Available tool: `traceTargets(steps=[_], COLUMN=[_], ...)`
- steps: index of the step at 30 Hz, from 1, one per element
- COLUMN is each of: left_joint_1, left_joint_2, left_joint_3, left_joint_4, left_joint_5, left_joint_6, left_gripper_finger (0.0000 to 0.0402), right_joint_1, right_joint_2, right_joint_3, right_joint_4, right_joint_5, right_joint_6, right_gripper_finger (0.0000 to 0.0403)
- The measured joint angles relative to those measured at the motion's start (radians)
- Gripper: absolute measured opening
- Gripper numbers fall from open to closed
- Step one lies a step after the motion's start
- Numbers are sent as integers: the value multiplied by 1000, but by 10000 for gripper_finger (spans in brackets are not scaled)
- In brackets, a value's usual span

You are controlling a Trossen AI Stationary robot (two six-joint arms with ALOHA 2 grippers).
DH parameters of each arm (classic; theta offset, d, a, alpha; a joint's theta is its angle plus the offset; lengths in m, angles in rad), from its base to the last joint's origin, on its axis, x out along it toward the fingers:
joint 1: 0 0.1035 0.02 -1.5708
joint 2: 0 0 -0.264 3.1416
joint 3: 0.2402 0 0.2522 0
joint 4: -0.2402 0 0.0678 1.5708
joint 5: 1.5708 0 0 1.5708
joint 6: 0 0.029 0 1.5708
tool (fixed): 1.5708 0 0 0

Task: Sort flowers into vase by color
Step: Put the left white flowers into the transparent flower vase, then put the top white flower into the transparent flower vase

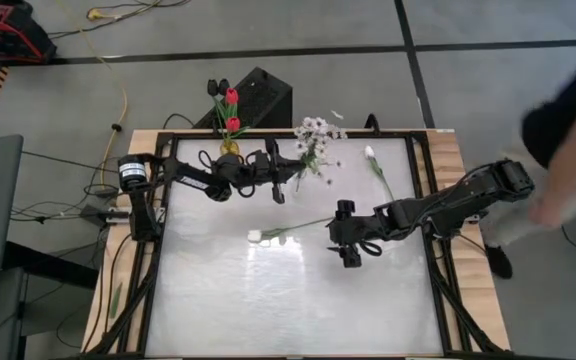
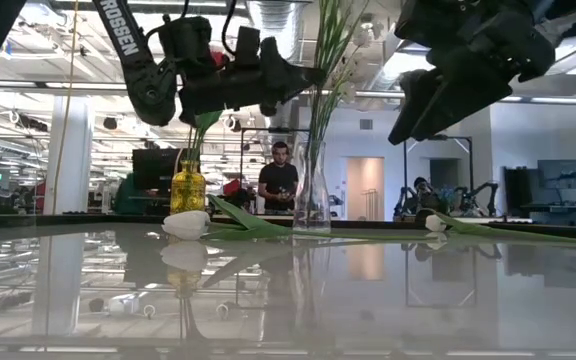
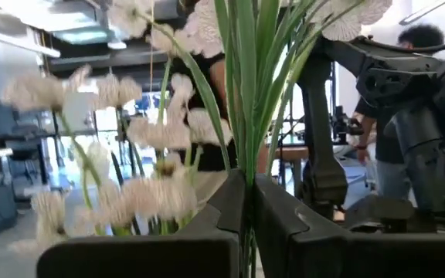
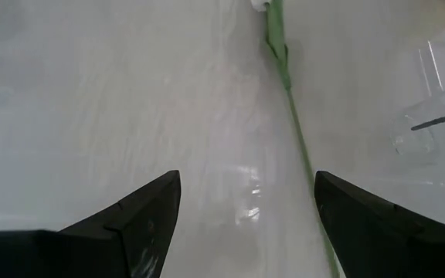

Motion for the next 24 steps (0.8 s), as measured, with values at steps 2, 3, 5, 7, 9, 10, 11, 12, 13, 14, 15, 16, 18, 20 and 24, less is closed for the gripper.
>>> traceTargets(steps=[2, 3, 5, 7, 9, 10, 11, 12, 13, 14, 15, 16, 18, 20, 24], left_joint_1=[0, 0, 0, 0, 0, 0, 0, 0, 0, 0, 0, 0, 0, 0, 0], left_joint_2=[0, 0, 0, 0, 0, 0, 0, 0, 0, 0, 0, 0, 0, -1, -29], left_joint_3=[-11, -18, -29, -33, -36, -36, -36, -36, -36, -36, -36, -36, -36, -36, -36], left_joint_4=[0, -1, -7, -7, -8, -12, -14, -15, -16, -17, -21, -25, -31, -33, -76], left_joint_5=[-1, -4, -24, -40, -43, -43, -43, -43, -43, -43, -43, -43, -43, -36, -2], left_joint_6=[-17, -15, -7, -6, -6, -6, -7, -7, -7, -6, -4, -4, -5, -5, -5], left_gripper_finger=[7, 11, 20, 31, 45, 52, 60, 68, 77, 86, 94, 103, 118, 131, 146], right_joint_1=[5, 5, 6, 6, 5, 5, 5, 5, 5, 5, 5, 5, 5, 5, 5], right_joint_2=[0, 0, 0, 0, 0, 0, 0, 0, 0, 0, 0, 0, 0, 0, 0], right_joint_3=[0, 0, 0, 0, 0, 0, 0, 0, 0, 0, 0, 0, 0, 0, 0], right_joint_4=[0, 1, 1, 2, 1, 1, 1, 1, 0, -1, -5, -7, -17, -34, -74], right_joint_5=[-6, -8, -11, -11, -12, -12, -12, -16, -17, -17, -18, -19, -21, -21, -22], right_joint_6=[-1, -5, -8, -8, -7, -7, -4, 0, 5, 10, 14, 16, 16, 16, 17], right_gripper_finger=[324, 324, 324, 324, 324, 324, 324, 324, 324, 324, 324, 324, 324, 324, 324])
